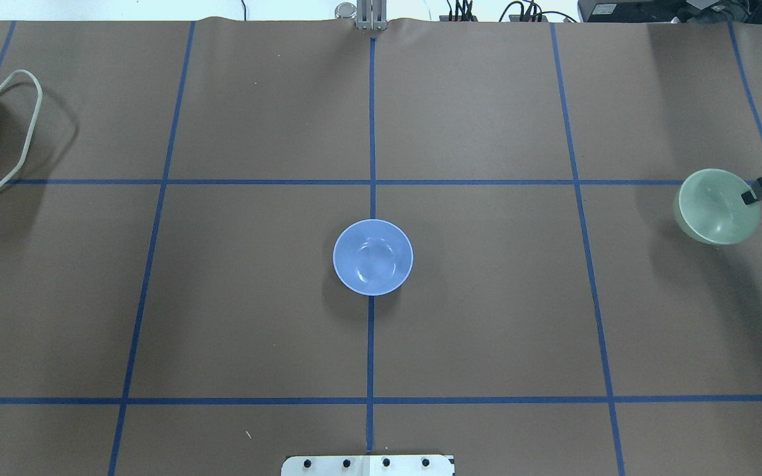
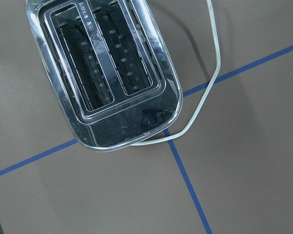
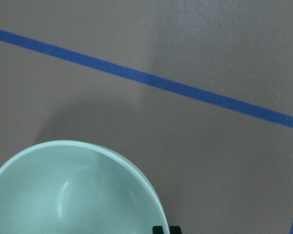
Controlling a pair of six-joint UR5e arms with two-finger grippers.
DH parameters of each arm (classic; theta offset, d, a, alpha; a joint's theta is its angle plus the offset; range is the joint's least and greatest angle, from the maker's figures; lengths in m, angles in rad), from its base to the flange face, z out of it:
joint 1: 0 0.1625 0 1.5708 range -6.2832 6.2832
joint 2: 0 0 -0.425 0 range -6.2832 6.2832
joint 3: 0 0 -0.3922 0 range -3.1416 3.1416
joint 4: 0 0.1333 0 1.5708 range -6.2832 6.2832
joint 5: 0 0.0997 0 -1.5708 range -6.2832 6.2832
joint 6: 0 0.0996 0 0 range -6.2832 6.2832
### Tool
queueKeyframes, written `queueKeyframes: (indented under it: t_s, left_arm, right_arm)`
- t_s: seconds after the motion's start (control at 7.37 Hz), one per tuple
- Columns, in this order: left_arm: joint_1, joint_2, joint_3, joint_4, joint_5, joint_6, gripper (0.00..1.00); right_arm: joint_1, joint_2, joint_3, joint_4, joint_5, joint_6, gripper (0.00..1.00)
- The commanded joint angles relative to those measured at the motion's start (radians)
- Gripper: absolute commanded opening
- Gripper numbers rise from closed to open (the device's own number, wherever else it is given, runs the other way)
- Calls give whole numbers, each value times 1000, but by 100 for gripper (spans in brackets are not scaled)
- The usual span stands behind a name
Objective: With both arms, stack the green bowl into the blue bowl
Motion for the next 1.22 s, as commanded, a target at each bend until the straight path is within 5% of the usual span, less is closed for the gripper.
queueKeyframes:
  t_s: [0.0,0.41,0.68,1.09]
  left_arm:
    - [0,0,3,0,0,-1,98]
    - [0,0,3,0,0,-3,98]
    - [0,6,4,0,0,-3,98]
    - [0,8,9,0,0,-3,98]
  right_arm:
    - [-41,197,5,-37,13,258,0]
    - [-309,400,127,-131,-151,744,0]
    - [-475,584,273,-514,-280,920,0]
    - [-679,654,258,-549,-463,1120,0]
